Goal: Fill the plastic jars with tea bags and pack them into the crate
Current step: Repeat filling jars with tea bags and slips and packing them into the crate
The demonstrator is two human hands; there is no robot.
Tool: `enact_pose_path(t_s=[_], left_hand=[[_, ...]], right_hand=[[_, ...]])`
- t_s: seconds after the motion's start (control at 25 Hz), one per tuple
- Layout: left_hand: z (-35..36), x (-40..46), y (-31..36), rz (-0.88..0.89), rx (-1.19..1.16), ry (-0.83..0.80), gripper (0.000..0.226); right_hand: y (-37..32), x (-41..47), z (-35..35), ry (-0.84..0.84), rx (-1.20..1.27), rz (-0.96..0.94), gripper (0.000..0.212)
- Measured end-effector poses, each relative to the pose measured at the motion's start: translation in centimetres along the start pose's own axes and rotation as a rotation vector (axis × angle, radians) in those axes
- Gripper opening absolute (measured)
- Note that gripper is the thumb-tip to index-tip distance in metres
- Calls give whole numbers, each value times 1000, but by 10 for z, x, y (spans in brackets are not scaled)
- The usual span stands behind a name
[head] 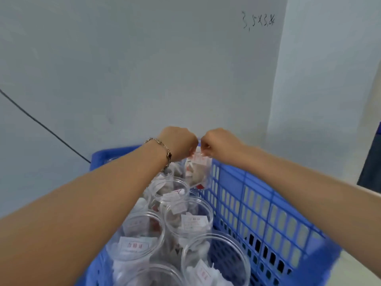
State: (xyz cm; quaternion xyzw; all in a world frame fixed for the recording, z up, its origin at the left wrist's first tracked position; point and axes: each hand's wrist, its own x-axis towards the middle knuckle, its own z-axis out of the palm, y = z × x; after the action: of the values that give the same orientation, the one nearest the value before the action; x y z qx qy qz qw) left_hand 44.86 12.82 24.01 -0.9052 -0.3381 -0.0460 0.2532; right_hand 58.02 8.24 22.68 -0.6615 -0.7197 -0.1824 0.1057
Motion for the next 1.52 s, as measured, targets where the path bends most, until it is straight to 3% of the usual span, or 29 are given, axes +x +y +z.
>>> enact_pose_path(t_s=[0.28,0.6,0.68,0.76,0.84,0.92,1.12,1.28,1.52], left_hand=[[57,13,-8,25,40,-105,24],[64,13,-15,-21,-42,-122,22],[63,13,-15,-14,-44,-132,24],[64,12,-13,-11,-59,-137,17],[65,11,-13,-26,-77,-132,26],[66,9,-12,-38,-103,-133,33],[50,4,-24,-63,-227,-143,20],[8,-39,-60,-152,-234,-30,28],[-49,-195,-142,-489,-131,-116,31]], right_hand=[[-5,20,65,-197,-23,-56,19],[-20,15,58,-206,-208,-136,21],[-24,14,58,-216,-247,-124,32],[-23,15,58,-219,-209,-102,27],[-22,14,58,-211,-94,-88,22],[-20,10,57,-234,2,-57,27],[-7,7,52,-151,-25,16,36],[-10,9,28,32,53,52,42],[-44,0,-39,-51,139,-149,37]])
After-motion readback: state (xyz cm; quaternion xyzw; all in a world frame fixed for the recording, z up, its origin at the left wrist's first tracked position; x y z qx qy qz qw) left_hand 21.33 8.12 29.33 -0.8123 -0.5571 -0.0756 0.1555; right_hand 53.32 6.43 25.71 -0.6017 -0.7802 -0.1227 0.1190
